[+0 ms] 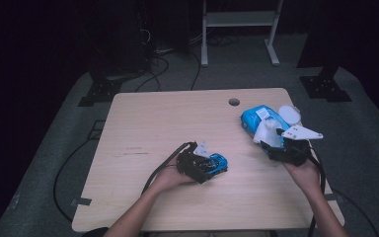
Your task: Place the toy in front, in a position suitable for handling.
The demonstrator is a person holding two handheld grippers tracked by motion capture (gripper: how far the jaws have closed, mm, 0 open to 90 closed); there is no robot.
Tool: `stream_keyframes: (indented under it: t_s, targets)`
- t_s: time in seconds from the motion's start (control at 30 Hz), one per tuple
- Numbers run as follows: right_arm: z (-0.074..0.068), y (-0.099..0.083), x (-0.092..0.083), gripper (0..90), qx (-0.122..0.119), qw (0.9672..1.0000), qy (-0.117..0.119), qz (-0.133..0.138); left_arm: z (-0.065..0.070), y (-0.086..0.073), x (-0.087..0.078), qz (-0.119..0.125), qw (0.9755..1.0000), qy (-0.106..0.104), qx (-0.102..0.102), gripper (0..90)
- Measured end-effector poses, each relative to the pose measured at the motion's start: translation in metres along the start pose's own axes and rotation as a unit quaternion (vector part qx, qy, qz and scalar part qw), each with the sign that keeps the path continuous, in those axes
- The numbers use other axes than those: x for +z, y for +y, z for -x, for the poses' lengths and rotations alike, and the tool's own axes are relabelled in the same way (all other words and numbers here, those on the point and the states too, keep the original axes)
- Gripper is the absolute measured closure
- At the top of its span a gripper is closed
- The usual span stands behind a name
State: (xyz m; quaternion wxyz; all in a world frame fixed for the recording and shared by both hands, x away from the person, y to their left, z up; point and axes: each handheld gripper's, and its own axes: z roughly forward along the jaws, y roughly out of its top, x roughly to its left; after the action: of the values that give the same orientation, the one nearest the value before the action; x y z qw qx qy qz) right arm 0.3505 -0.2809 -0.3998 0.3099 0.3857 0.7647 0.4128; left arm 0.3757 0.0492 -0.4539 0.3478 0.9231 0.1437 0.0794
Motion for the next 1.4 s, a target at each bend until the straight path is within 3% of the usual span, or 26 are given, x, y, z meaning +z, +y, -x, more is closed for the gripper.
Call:
stream_keyframes:
  t_s: [0.13,0.27,0.37,0.47,0.6,0.67,0.87,1.0,1.2,1.27,1.3,1.4]
  targets:
    - [0.019,0.004,0.025,26.8,0.007,0.9996,-0.018,-0.021,0.0,0.001,-0.015,0.025,0.9997,0.003,-0.006,14.9]
    - [0.025,0.0,0.039,28.3,0.018,0.9992,-0.026,-0.023,-0.001,-0.005,-0.027,0.043,0.9989,0.012,-0.014,13.6]
    - [0.029,-0.007,0.051,30.1,0.031,0.9982,-0.031,-0.042,-0.002,-0.013,-0.035,0.05,0.9984,0.013,-0.021,13.6]
    - [0.03,-0.012,0.059,36.8,0.039,0.9972,-0.037,-0.053,-0.002,-0.022,-0.041,0.053,0.9982,0.017,-0.022,13.6]
    - [0.029,-0.013,0.066,57.0,0.052,0.9957,-0.048,-0.06,-0.002,-0.033,-0.042,0.053,0.9982,0.016,-0.023,13.4]
    - [0.029,-0.014,0.066,60.7,0.055,0.9954,-0.05,-0.06,-0.001,-0.034,-0.042,0.054,0.9981,0.018,-0.022,13.4]
    - [0.033,-0.013,0.063,84.5,0.062,0.9944,-0.06,-0.061,-0.003,-0.038,-0.041,0.051,0.9982,0.021,-0.023,13.4]
    - [0.034,-0.011,0.056,85.7,0.067,0.995,-0.054,-0.05,-0.002,-0.039,-0.041,0.057,0.9979,0.025,-0.021,13.4]
    - [0.033,0.0,0.029,86.3,0.061,0.9975,-0.037,-0.004,-0.004,-0.039,-0.043,0.062,0.9975,0.027,-0.023,12.9]
    - [0.027,0.008,0.011,86.3,0.059,0.9979,-0.014,0.024,-0.004,-0.04,-0.044,0.064,0.9973,0.029,-0.024,12.2]
    - [0.027,0.008,0.011,86.3,0.059,0.9979,-0.014,0.024,-0.004,-0.04,-0.044,0.064,0.9973,0.029,-0.024,12.1]
    - [0.013,0.015,-0.006,86.3,0.046,0.998,0.021,0.037,-0.004,-0.04,-0.044,0.067,0.997,0.029,-0.026,12.0]
